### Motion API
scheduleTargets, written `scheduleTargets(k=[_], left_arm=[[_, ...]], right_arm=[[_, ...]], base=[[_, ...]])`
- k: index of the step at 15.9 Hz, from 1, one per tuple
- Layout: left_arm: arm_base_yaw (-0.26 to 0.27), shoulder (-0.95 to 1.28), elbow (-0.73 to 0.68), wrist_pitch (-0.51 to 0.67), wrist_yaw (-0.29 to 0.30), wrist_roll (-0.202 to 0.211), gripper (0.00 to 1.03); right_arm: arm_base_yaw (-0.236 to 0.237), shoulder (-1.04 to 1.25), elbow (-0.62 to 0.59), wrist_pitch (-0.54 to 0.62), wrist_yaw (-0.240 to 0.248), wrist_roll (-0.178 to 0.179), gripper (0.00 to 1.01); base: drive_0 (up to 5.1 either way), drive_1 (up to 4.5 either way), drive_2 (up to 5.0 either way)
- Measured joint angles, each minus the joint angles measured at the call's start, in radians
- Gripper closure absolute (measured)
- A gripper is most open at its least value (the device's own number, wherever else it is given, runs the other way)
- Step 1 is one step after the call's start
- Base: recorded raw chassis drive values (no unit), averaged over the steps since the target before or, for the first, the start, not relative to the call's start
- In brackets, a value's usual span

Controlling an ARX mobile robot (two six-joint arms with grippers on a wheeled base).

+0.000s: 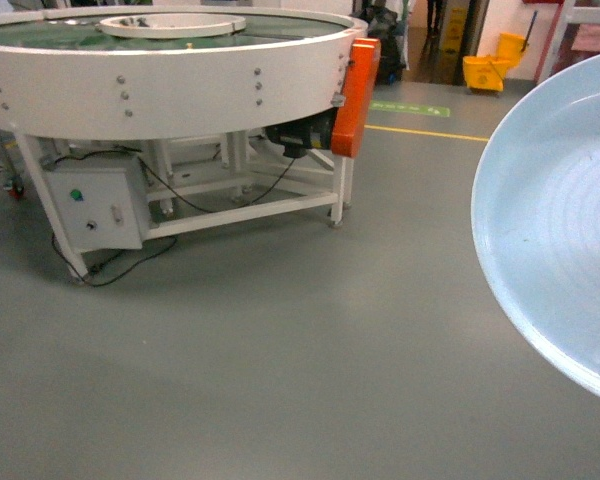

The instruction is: Place blue tray on left shelf second layer neatly

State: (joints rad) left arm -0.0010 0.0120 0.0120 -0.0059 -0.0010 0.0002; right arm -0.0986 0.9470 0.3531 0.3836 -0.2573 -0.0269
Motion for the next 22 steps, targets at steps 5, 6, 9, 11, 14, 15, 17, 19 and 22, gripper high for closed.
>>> scheduleTargets(k=[5,6,9,11,14,15,17,19,22], left_arm=[[0.0,0.0,0.0,0.0,0.0,0.0,0.05],[0.0,0.0,0.0,0.001,0.002,0.0,0.05],[0.0,0.0,0.0,0.002,0.001,0.0,0.05],[0.0,0.0,0.0,0.001,0.001,0.0,0.05],[0.0,0.0,0.0,0.001,0.001,0.0,0.05],[0.0,0.0,0.0,0.001,0.0,0.0,0.05],[0.0,0.0,0.0,0.001,0.001,0.0,0.05],[0.0,0.0,0.0,0.001,0.001,0.0,0.05],[0.0,0.0,0.0,0.001,0.001,0.0,0.05]], right_arm=[[0.0,0.0,0.0,-0.002,0.0,0.0,0.99],[0.0,0.0,0.0,0.004,0.0,0.0,0.99],[0.0,0.002,0.0,0.003,0.003,0.0,0.99],[0.0,0.0,0.0,0.0,0.003,0.0,0.99],[0.0,0.0,0.0,0.0,0.003,0.0,0.99],[0.0,0.0,0.0,-0.001,0.003,0.0,0.99],[0.0,0.0,0.0,-0.001,0.003,0.0,0.99],[0.0,0.0,0.0,-0.001,0.003,0.0,0.99],[0.0,0.0,0.0,-0.001,0.003,0.0,0.99]], base=[[0.2,0.54,-5.4],[-1.5,-1.52,-1.5],[-1.6,-1.6,-1.6],[-1.6,-1.6,-1.6],[-1.6,-1.62,-1.6],[-1.6,-1.62,-1.6],[-1.6,-1.57,-1.6],[-1.7,-1.66,-1.7],[-1.6,-1.61,-1.6]])
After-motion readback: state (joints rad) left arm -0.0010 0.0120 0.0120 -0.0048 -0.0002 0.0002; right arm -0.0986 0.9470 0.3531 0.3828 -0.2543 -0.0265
